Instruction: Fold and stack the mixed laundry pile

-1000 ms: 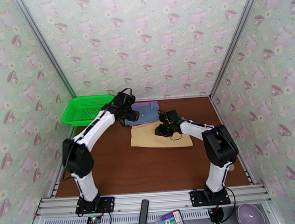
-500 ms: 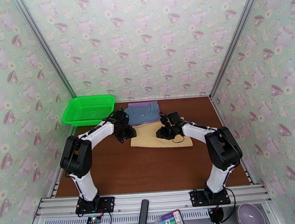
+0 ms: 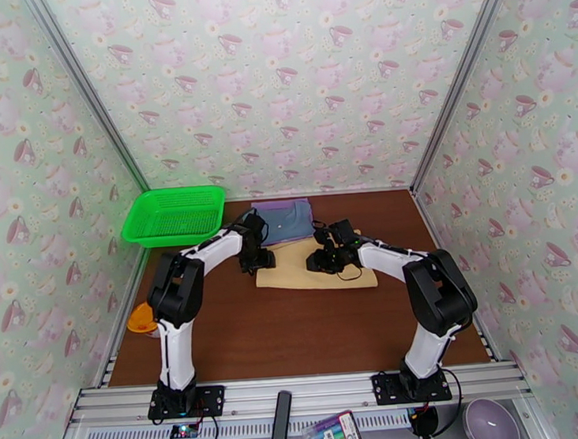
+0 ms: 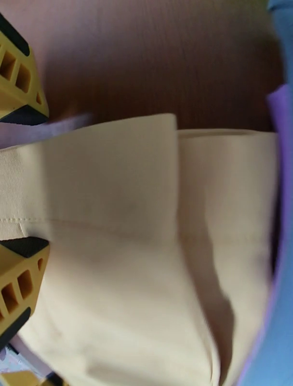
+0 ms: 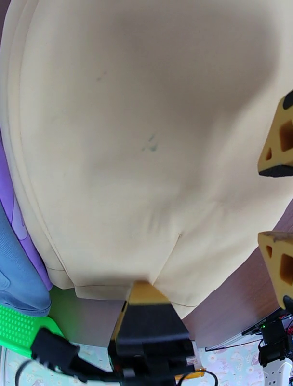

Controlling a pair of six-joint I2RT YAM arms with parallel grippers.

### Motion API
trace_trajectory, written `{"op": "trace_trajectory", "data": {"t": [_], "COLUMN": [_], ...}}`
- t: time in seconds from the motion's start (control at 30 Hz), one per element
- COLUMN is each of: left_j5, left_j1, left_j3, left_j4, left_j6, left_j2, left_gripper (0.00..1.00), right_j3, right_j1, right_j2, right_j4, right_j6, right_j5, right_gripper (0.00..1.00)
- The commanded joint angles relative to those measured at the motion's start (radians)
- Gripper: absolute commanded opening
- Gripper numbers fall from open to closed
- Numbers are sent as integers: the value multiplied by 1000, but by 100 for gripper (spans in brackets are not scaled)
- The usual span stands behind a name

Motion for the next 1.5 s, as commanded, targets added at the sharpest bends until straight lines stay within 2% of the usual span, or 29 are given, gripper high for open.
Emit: {"op": "trace_trajectory", "data": {"t": [0.0,0.03,0.1,0.17,0.23,0.3,0.43,0.6,0.8,1.07,1.27,1.47], "left_j5": [-48,-56,-69,-83,-107,-144,-224,-355,-443,-470,-443,-367], "left_j1": [-30,-40,-60,-83,-105,-125,-135,-131,-127,-123,-148,-241], "left_j3": [61,77,116,145,163,166,143,116,122,80,127,279], "left_j4": [-50,-62,-95,-123,-146,-157,-177,-250,-321,-329,-378,-440], "left_j6": [3,0,-8,-19,-27,-34,-42,-42,-24,-8,-1,3], "left_j2": [78,97,146,187,222,243,226,92,-77,-163,-204,-169], "left_gripper": [64,62,50,44,30,1,0,0,0,0,0,0], "right_j3": [-20,-21,-26,-39,-53,-66,-93,-114,-57,34,74,122], "right_j1": [-3,-3,-6,-13,-24,-33,-46,-40,45,141,163,205], "right_j2": [-31,-35,-46,-61,-74,-87,-113,-110,-3,173,290,367], "right_j4": [-14,-17,-24,-18,-8,-6,-5,46,158,298,303,313], "right_j6": [-27,-31,-37,-36,-31,-31,-31,26,138,286,345,370], "right_j5": [1,5,17,19,15,9,4,-34,-54,-43,13,17], "right_gripper": [37,37,37,37,37,37,37,35,24,0,0,0]}}
